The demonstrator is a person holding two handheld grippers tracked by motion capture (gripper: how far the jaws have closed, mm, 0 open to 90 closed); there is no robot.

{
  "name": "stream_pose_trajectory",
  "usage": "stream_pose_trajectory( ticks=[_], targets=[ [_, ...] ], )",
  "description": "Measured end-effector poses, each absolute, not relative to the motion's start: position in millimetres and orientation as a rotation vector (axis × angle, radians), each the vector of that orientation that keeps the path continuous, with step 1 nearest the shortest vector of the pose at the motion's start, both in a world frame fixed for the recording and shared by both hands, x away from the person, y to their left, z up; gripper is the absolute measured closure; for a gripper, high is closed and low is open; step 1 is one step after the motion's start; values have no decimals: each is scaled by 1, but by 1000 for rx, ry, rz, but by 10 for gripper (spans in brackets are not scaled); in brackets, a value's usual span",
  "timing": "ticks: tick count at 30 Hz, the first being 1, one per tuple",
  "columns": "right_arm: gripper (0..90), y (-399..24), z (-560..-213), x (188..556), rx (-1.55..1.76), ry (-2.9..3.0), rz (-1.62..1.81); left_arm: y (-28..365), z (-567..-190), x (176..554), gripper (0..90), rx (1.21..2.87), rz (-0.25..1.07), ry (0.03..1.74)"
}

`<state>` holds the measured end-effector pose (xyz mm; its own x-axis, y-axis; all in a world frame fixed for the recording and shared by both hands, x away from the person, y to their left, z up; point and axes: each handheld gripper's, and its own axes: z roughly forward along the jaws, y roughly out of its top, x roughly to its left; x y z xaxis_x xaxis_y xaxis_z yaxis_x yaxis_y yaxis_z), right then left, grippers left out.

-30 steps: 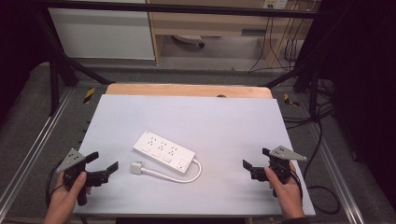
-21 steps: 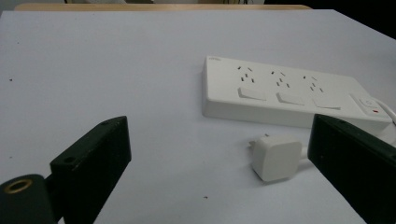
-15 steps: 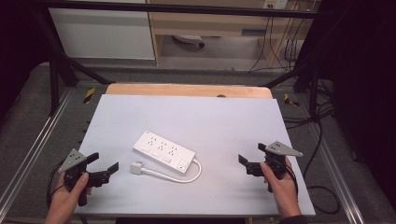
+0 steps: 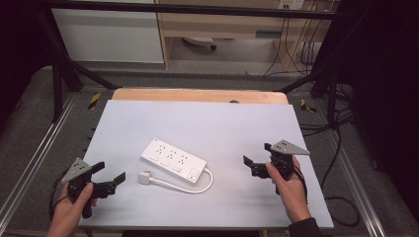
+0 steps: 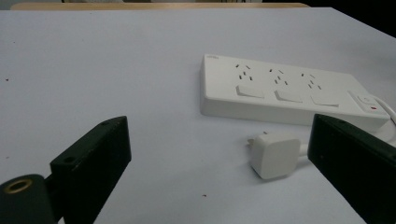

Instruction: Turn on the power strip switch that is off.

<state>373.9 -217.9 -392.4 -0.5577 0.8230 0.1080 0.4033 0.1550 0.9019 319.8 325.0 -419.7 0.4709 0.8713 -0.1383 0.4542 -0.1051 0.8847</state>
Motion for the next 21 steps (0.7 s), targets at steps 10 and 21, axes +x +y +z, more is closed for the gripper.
stream_pose_trajectory(
  ticks=[10, 21],
  targets=[
    [24, -199, -384, 383, 1132, 2071, 1399, 324, -419, 320, 61, 1743, 536, 1141],
    [24, -183, -382, 387, 1098, 2098, 1414, 323, -420, 320, 61, 1750, 527, 1139]
  ],
)
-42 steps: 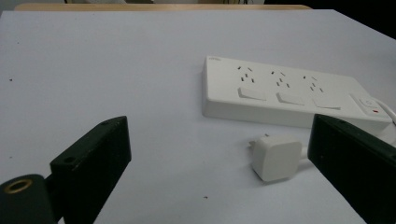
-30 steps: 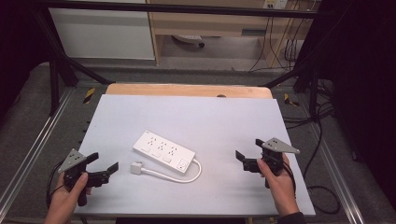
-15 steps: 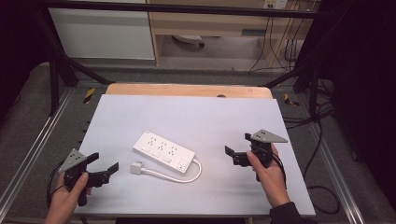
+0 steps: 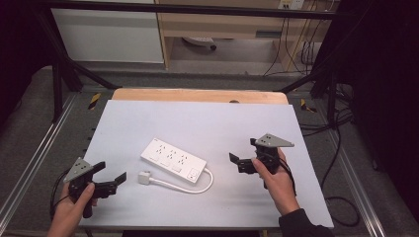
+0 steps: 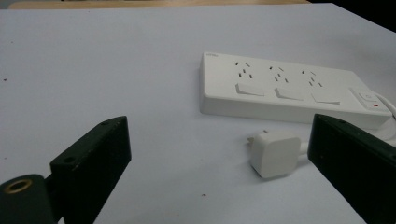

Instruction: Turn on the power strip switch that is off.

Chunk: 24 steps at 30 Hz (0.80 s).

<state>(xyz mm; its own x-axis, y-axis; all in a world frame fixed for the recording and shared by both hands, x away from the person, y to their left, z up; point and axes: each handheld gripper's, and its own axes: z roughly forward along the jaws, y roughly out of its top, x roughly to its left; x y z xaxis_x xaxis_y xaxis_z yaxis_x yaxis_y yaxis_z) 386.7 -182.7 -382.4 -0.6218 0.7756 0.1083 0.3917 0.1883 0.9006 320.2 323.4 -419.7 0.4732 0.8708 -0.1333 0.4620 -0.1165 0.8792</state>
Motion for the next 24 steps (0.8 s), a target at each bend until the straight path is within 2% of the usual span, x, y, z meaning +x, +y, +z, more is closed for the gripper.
stream_pose_trajectory(
  ticks=[24],
  targets=[
    [55, -154, -373, 393, 1030, 2092, 1470, 321, -420, 320, 61, 1762, 525, 1130]
  ],
)
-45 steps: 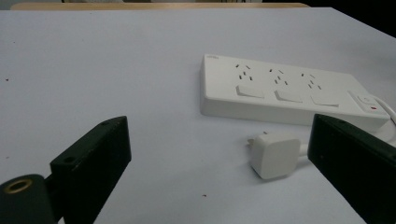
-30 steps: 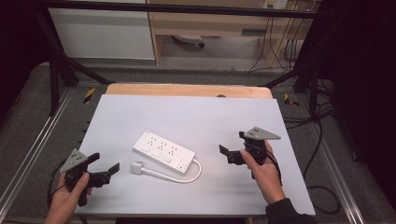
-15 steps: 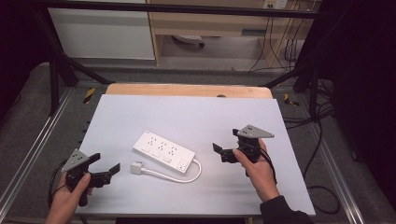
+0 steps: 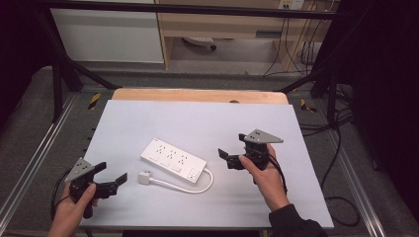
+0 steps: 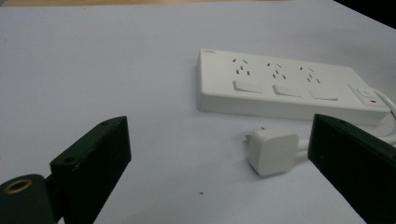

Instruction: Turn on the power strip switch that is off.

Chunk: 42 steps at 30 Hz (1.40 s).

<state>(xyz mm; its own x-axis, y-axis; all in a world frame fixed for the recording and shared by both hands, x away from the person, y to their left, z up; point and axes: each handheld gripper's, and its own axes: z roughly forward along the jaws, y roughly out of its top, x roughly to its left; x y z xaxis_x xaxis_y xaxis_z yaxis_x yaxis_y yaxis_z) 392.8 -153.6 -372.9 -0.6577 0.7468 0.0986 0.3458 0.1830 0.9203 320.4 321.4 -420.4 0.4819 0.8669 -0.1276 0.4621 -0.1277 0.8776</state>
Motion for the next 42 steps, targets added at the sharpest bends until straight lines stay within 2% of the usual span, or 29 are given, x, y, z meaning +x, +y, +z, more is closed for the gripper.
stream_pose_trajectory(
  ticks=[35, 38, 40, 42],
  targets=[
    [49, -106, -382, 394, 971, 2139, 1534, 320, -422, 321, 61, 1783, 515, 1126],
    [77, -105, -383, 393, 969, 2143, 1539, 320, -422, 321, 61, 1784, 515, 1126],
    [150, -103, -384, 392, 953, 2145, 1543, 320, -422, 321, 61, 1785, 515, 1127],
    [181, -102, -385, 392, 950, 2146, 1544, 320, -422, 321, 60, 1788, 516, 1126]
  ],
)
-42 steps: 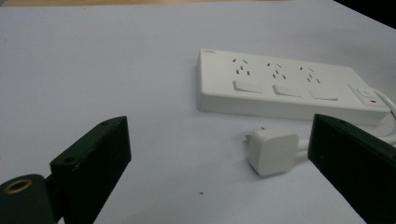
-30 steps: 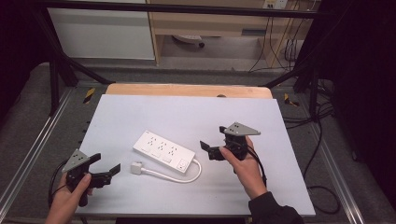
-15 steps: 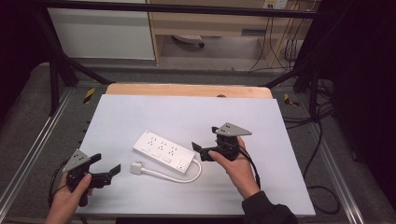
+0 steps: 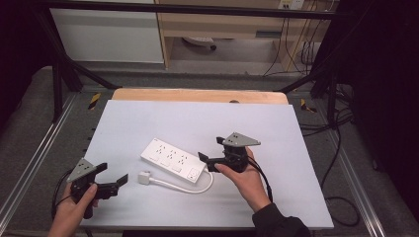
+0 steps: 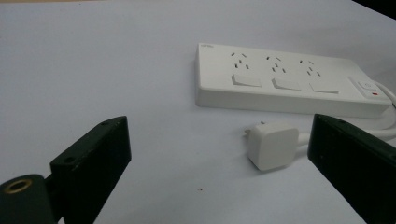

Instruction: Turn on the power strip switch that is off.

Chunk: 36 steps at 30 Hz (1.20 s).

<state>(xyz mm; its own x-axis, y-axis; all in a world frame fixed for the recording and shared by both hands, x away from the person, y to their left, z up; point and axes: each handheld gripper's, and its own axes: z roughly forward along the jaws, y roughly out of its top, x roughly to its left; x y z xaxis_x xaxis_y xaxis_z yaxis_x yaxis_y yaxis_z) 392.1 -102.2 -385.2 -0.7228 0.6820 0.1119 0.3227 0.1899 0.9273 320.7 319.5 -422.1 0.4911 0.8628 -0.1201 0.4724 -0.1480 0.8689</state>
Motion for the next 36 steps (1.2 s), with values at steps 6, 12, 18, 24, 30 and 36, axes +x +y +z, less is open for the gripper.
stream_pose_trajectory(
  ticks=[6, 12, 18, 24, 30, 36],
  targets=[
    [358, -94, -391, 392, 934, 2155, 1557, 320, -422, 321, 60, 1791, 518, 1125],
    [495, -84, -397, 392, 918, 2169, 1562, 320, -422, 321, 61, 1792, 517, 1125],
    [627, -77, -402, 394, 906, 2178, 1566, 320, -422, 321, 61, 1794, 518, 1124],
    [725, -72, -406, 395, 898, 2169, 1574, 319, -422, 321, 61, 1794, 520, 1120],
    [783, -67, -410, 396, 893, 2169, 1585, 319, -422, 321, 61, 1797, 519, 1120],
    [820, -62, -413, 396, 878, 2182, 1584, 319, -422, 321, 61, 1799, 518, 1118]
  ],
)
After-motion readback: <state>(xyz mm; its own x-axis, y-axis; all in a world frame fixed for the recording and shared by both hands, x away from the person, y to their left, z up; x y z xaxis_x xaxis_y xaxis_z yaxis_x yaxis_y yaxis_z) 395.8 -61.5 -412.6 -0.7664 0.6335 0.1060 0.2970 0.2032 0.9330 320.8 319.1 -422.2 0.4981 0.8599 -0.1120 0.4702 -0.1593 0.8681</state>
